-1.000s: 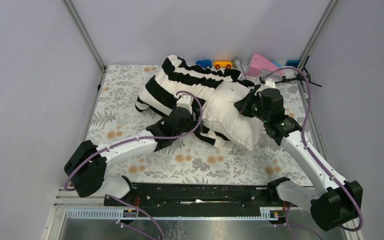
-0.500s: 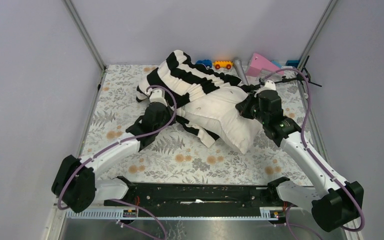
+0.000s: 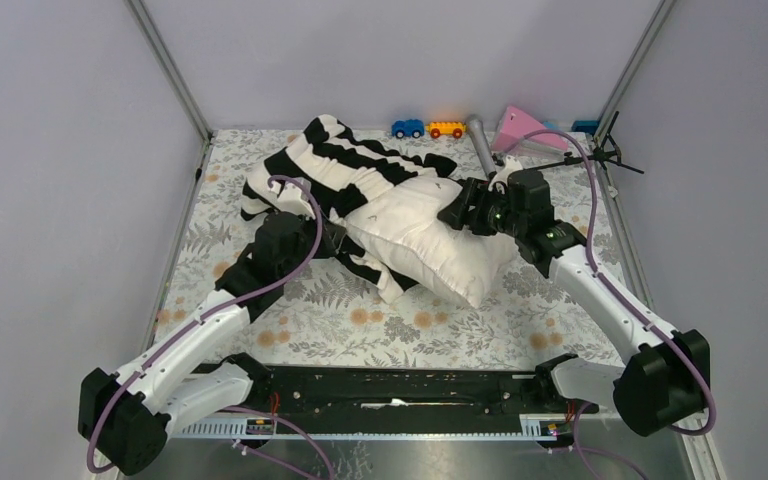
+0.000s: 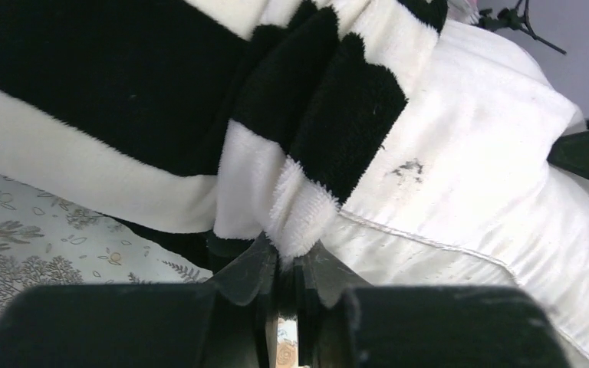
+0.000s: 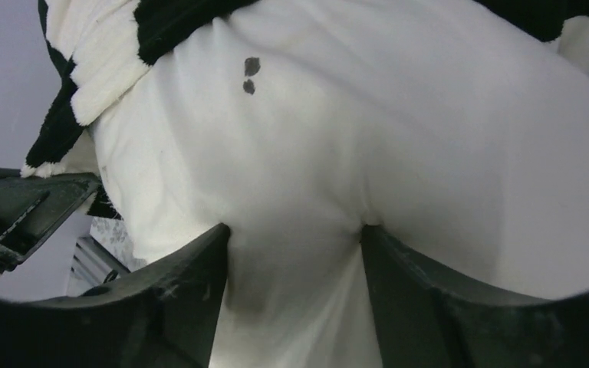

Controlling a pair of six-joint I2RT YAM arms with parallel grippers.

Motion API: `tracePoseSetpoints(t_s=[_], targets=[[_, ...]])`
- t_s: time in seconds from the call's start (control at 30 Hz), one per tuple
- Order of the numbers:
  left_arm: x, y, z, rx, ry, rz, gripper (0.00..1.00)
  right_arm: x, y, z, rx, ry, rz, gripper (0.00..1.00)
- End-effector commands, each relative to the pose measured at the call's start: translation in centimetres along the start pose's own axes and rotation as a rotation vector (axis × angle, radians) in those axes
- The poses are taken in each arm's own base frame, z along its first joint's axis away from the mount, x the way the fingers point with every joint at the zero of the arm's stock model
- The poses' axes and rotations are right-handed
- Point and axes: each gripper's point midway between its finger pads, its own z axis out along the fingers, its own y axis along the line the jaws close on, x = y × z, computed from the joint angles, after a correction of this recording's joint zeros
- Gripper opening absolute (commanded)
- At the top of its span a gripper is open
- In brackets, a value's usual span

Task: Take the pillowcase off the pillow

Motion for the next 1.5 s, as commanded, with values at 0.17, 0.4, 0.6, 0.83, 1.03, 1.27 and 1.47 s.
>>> tracePoseSetpoints(t_s=[0.17,0.4,0.6,0.83,1.03,1.27,1.47], targets=[[-1.7,-2.2,-1.0,0.128,-0.068,0.0,0.1,-2.8,1.8,-1.4,-0.055,-0.074,-0.067,1.0],[-1.8,-0.9,-1.7,0.101,-0.138,0.006,0.07,-2.5,-1.3,-0.7,0.138,-0.069,0.14,0.99],[-1.4,0.1,-2.3,0.104,-0.206,-0.039,0.0,-1.8,1.9,-1.9,-0.077,-0.02,0.036,0.99],[-0.2,0.2,-2.2,0.149,-0.226,-0.068,0.0,-2.4,3.4,-3.7,-0.165,-0.088,-0.07,1.0],[1.2,0.8,-1.3,0.151,-0.209,-0.018,0.0,0.8,9.6,-4.9,-0.282,-0.024,-0.38,1.0],[1.5,0.0,-1.9,0.224,-0.233,0.026,0.0,3.8,10.5,-2.2,-0.069,0.036,-0.662,1.0],[1.6,0.1,-2.0,0.231,-0.245,0.035,0.0,8.0,11.0,0.4,-0.08,0.147,-0.788,1.0]])
